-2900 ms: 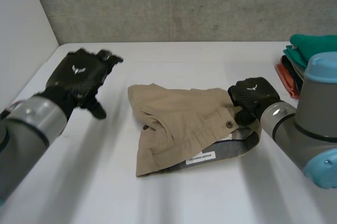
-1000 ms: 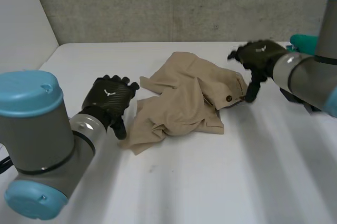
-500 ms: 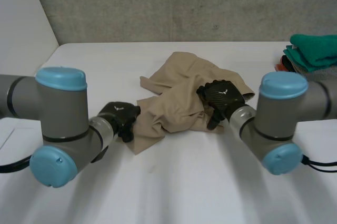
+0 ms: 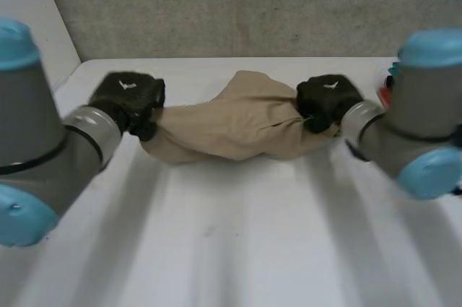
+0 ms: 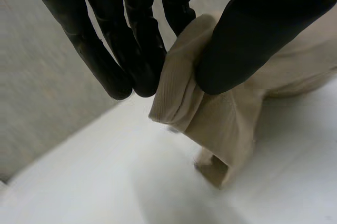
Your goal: Fold the laundry.
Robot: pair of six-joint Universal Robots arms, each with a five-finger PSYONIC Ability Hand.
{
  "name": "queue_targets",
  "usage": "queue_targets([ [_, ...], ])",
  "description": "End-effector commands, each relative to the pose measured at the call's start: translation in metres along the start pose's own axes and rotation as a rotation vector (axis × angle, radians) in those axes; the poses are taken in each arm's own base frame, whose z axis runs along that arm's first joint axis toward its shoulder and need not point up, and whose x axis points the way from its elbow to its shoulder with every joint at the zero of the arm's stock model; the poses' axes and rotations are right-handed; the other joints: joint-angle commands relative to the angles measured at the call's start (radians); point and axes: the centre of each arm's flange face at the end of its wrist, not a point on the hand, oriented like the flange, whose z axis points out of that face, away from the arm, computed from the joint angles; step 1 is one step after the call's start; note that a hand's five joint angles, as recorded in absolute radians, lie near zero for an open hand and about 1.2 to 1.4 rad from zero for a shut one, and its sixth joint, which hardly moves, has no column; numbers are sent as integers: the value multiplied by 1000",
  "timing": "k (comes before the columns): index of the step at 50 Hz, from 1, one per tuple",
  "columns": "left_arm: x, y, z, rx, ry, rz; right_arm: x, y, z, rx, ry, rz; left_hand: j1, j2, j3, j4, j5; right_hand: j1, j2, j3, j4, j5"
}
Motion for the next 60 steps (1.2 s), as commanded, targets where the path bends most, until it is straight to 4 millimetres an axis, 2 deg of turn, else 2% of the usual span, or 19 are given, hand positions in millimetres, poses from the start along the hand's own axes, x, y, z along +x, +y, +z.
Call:
queue_targets([
  [1,-8,-26,-42,38,-5,174,16,-27,-68,-225,-201,-212,246,204,214,204,222,276,233,247,203,261],
  [6,5,-13,-60,-59,105,315,13,-22,-97,-407,-354,-402,246,204,214,204,222,276,233,247,203,261],
  [12,11,-6,-39,-87,139,382,15,-26,-75,-320,-252,-416,246,204,214,204,222,276,233,247,203,261],
  [16,0,-37,-8,64,33,345,25,-48,-44,-110,-100,-410,246,204,214,204,222,276,233,247,203,261],
  [20,-32,-120,23,505,-175,207,46,-104,-19,263,144,-406,246,204,214,204,222,276,233,247,203,261],
  [24,-52,-166,25,787,-285,124,60,-167,-21,700,327,-368,246,204,214,204,222,276,233,247,203,261],
  [28,-65,-189,19,945,-369,75,64,-196,-31,933,384,-353,246,204,214,204,222,276,233,247,203,261],
  [31,-69,-192,15,959,-398,59,61,-195,-31,932,373,-354,246,204,214,204,222,276,233,247,203,261],
  [35,-66,-172,19,862,-373,54,53,-182,-27,851,318,-335,246,204,214,204,222,276,233,247,203,261],
  [42,-41,-91,31,561,-229,73,32,-121,-10,586,160,-288,246,204,214,204,222,276,233,247,203,261],
  [43,-34,-68,29,485,-199,78,29,-98,-5,500,122,-273,246,204,214,204,222,276,233,247,203,261],
  [46,-23,-30,28,364,-155,95,22,-57,0,355,60,-247,246,204,214,204,222,276,233,247,203,261],
  [47,-15,-7,25,295,-125,108,17,-26,3,254,21,-233,246,204,214,204,222,276,233,247,203,261],
  [50,-3,24,20,198,-77,134,10,16,4,118,-27,-227,246,204,214,204,222,276,233,247,203,261],
  [51,5,45,18,138,-41,156,6,41,2,39,-50,-237,246,204,214,204,222,276,233,247,203,261],
  [55,20,80,13,29,32,199,0,80,-8,-96,-92,-286,246,204,214,204,222,276,233,247,203,261],
  [58,24,88,10,-3,53,214,-1,87,-16,-139,-105,-312,246,204,214,204,222,276,233,247,203,261],
  [59,25,87,9,-5,55,216,-2,87,-20,-157,-113,-313,246,204,214,204,222,-100,-142,-128,-172,-115],
  [60,25,85,8,-2,54,221,-2,86,-23,-164,-112,-310,246,204,214,204,222,-283,-326,-312,-356,-299],
])
